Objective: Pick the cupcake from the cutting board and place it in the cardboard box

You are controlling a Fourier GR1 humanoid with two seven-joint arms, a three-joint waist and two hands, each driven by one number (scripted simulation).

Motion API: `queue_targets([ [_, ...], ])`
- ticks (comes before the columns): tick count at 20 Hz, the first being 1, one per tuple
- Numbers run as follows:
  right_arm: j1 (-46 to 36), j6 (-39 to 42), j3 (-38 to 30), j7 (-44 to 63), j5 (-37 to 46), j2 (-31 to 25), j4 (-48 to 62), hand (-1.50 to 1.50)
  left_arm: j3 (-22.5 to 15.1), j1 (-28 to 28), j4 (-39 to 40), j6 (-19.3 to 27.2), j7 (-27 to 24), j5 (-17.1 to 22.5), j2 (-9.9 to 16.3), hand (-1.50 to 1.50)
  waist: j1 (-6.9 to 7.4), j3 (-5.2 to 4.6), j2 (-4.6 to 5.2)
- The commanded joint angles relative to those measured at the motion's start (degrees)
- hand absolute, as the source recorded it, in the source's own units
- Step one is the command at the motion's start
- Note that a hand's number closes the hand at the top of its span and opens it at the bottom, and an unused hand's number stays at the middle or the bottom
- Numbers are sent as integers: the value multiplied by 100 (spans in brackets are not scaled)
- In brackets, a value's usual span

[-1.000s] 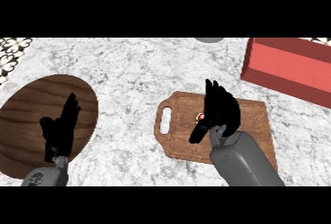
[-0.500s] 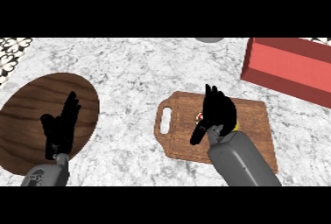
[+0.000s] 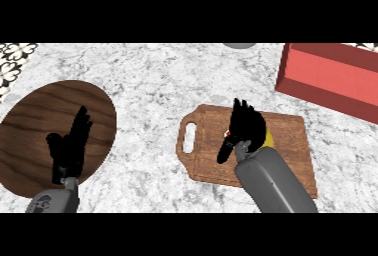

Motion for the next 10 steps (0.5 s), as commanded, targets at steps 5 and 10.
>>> queue_targets([
  [5, -42, -648, -113, -395, 201, 39, 962, 150, 226, -204, 44, -105, 213, -34, 51, 0, 0, -1, 11],
  [10, -453, -287, -131, -553, 539, -49, 438, 150, -16, 302, -467, -85, 160, -200, -125, 0, 2, -1, -4],
])
